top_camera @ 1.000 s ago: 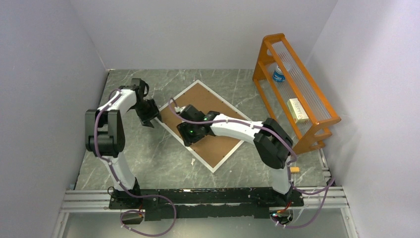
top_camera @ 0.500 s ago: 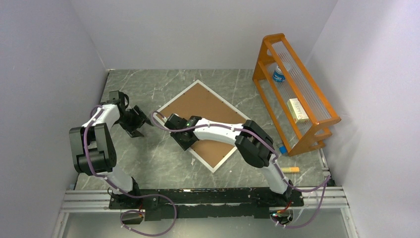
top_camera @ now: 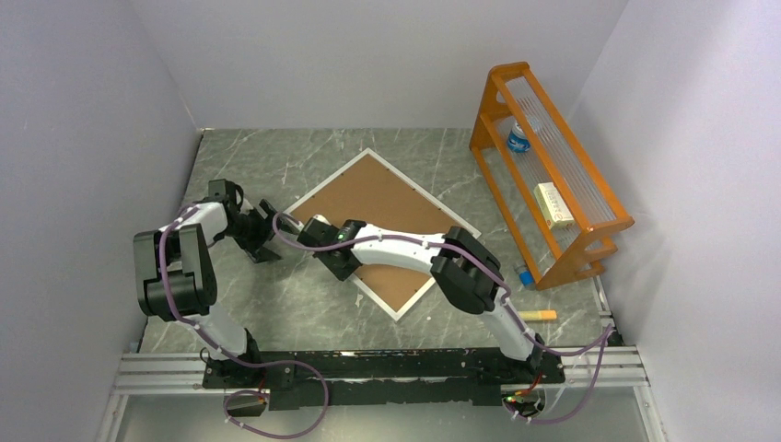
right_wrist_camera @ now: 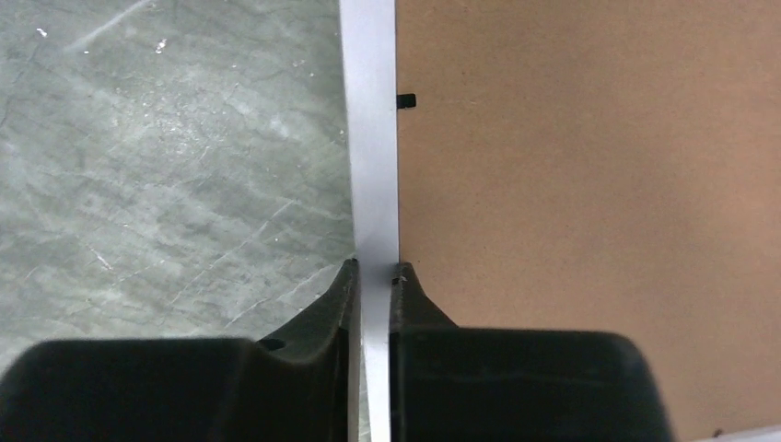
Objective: Put the photo into the frame
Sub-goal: Install the photo frame at the center of the board, then turn over the photo frame at the center of the board.
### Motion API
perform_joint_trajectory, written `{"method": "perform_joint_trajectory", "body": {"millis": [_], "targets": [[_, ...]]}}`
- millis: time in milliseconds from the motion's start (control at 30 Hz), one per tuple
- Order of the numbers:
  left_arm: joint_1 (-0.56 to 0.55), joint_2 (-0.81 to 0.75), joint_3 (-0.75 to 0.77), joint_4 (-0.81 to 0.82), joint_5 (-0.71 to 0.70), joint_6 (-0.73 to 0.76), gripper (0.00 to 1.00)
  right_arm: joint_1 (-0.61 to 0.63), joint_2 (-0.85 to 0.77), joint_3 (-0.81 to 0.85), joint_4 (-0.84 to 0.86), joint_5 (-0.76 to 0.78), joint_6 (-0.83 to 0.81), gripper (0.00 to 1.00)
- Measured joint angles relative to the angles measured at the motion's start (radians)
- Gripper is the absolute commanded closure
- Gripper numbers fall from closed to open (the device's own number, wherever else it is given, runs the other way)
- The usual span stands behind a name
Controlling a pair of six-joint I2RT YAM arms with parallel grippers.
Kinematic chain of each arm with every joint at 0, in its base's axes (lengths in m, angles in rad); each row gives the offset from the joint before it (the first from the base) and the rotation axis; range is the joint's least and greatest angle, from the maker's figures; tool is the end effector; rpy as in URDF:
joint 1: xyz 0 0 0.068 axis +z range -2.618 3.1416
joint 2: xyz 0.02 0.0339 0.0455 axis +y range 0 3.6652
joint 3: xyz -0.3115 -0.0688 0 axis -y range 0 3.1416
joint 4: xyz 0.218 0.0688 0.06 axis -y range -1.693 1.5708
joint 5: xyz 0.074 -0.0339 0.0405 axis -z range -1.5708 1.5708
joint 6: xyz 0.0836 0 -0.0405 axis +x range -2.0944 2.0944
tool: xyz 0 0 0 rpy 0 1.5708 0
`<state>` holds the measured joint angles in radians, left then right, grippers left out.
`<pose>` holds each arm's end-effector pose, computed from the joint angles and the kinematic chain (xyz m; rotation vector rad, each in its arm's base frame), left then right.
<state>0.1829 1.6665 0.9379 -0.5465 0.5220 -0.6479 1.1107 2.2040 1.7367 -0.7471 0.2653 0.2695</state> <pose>0.2977 0.0127 0.1831 -1.0496 2.6615 -0.8411 0.2328 0.4203 0.1750 -1.0433 2.4915 0.0317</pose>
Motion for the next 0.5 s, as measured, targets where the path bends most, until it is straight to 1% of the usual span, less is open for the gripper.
{"method": "perform_joint_trajectory", "body": {"millis": [33,167,500], "targets": [[0.0,0.002,-0.009,0.011,0.009,-0.004,0.13,0.006,0.004,0.007,-0.009,0.021,-0.001,1.0],[0.0,0.021,-0.026,0.048,0.04,-0.026,0.12,0.014,0.012,0.029,-0.035,0.049,0.0,1.0],[-0.002,0.035,-0.091,0.221,0.186,-0.082,0.08,0.0,0.017,0.079,-0.114,0.002,0.024,1.0]]}}
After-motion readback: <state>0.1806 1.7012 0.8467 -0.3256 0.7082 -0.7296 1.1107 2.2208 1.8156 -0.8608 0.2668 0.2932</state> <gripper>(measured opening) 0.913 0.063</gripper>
